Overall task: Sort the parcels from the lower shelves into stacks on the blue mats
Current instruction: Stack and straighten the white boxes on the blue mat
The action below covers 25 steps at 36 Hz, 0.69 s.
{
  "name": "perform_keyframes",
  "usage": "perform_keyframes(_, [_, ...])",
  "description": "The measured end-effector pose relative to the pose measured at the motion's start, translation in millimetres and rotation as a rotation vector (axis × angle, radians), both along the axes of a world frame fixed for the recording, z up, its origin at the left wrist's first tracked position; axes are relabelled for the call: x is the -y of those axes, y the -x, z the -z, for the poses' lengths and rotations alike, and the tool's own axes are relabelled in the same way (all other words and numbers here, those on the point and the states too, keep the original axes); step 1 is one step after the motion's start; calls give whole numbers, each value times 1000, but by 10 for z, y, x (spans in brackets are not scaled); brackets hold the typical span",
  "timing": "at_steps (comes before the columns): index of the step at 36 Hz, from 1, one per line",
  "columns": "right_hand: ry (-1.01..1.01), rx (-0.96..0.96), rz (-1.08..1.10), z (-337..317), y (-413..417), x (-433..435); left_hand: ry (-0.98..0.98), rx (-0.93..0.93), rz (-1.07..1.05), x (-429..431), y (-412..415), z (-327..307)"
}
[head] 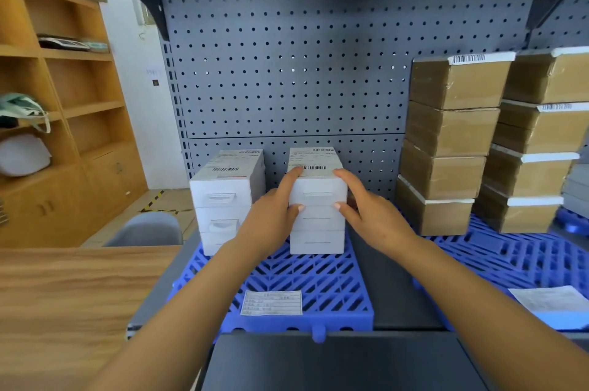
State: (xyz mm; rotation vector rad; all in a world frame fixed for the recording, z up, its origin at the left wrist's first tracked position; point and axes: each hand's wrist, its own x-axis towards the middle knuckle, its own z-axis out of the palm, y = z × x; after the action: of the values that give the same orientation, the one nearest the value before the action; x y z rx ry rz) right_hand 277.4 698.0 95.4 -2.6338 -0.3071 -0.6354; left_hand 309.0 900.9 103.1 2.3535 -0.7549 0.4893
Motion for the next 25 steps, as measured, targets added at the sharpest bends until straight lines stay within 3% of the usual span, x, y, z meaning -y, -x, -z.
perform_keyframes(10, [56, 174, -30, -241, 390, -203, 85, 252, 50, -274, 266, -121])
perform_keyframes(20, [116, 99, -168, -218, 531, -794, -188, 412, -91, -1111, 218, 22])
perform_keyframes(25, [142, 2, -181, -137, 352, -1200, -314, 375, -203, -1347, -16, 102])
